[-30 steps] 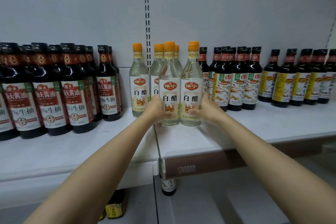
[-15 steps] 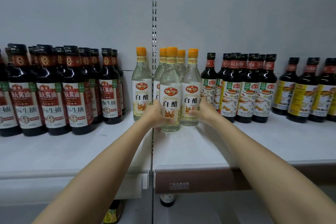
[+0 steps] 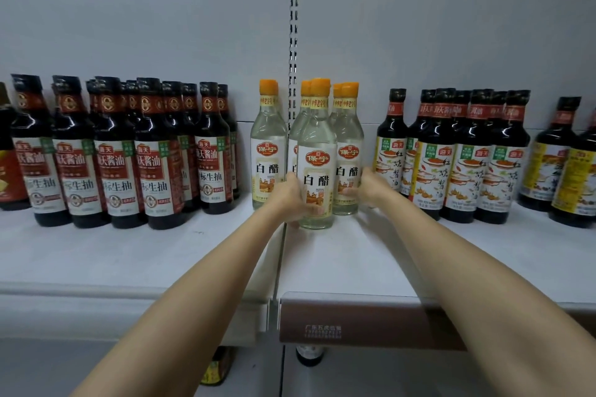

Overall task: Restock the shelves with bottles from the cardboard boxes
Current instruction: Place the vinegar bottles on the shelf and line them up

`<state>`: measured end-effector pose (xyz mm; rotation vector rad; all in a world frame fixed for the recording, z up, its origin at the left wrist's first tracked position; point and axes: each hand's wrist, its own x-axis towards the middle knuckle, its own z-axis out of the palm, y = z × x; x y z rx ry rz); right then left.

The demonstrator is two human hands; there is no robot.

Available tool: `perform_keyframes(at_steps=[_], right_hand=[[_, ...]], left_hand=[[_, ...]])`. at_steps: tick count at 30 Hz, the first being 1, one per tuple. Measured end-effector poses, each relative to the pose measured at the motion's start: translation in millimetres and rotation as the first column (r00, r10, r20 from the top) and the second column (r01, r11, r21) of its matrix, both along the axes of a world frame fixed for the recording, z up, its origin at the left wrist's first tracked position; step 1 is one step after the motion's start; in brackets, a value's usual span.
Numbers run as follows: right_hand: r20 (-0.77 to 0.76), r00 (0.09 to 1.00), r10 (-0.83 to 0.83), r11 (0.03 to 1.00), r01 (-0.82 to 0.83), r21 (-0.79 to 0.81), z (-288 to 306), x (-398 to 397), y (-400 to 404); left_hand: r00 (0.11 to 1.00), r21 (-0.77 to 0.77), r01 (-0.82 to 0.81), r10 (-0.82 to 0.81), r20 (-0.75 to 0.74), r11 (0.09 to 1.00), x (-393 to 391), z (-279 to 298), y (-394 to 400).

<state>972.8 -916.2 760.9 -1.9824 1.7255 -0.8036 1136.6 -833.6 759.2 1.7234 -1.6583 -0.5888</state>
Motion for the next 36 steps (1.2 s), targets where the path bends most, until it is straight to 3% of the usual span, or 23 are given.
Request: perform_keyframes(at_steps=[8,14,18,21,27,36], right_hand=[[-0.009,1.0,0.023,1.0,-0.023,-0.003,-2.3,5.8,4.4],[-0.159,0.987,0.037,0.998,-0.027,0.062,-1.0,4.4,20.5],[-0.28,0.925,0.258,0.962,-0.217,0.168,0.4,19.2,46.4],[-0.276,0.89,0.361,0.932,-0.337,0.134,-6.7,39.4,61.7],[-0.168,0.939,0.301,0.952,-0.305,0.001,-20.6,79.9,61.2],[-0.284,0.94,0.191,0.978,-0.206,-0.024,-22.8,114.9,64.3]], left_hand=[[0.999,-0.013,-0.023,0.023,0.021,1.0,-0.2,-0.7,-3.5],[1.0,-0.01,-0.01,0.01,0.001,1.0,4.1,1.2,-0.4],[1.0,-0.001,-0.01,0.01,0.002,1.0,15.8,4.2,4.4],[1.0,0.011,-0.016,0.016,-0.006,1.0,25.6,6.3,10.6],[0.997,-0.007,-0.07,0.069,-0.038,0.998,55.1,1.5,20.2],[0.991,-0.012,-0.109,0.108,-0.076,0.994,89.9,-7.5,19.2]])
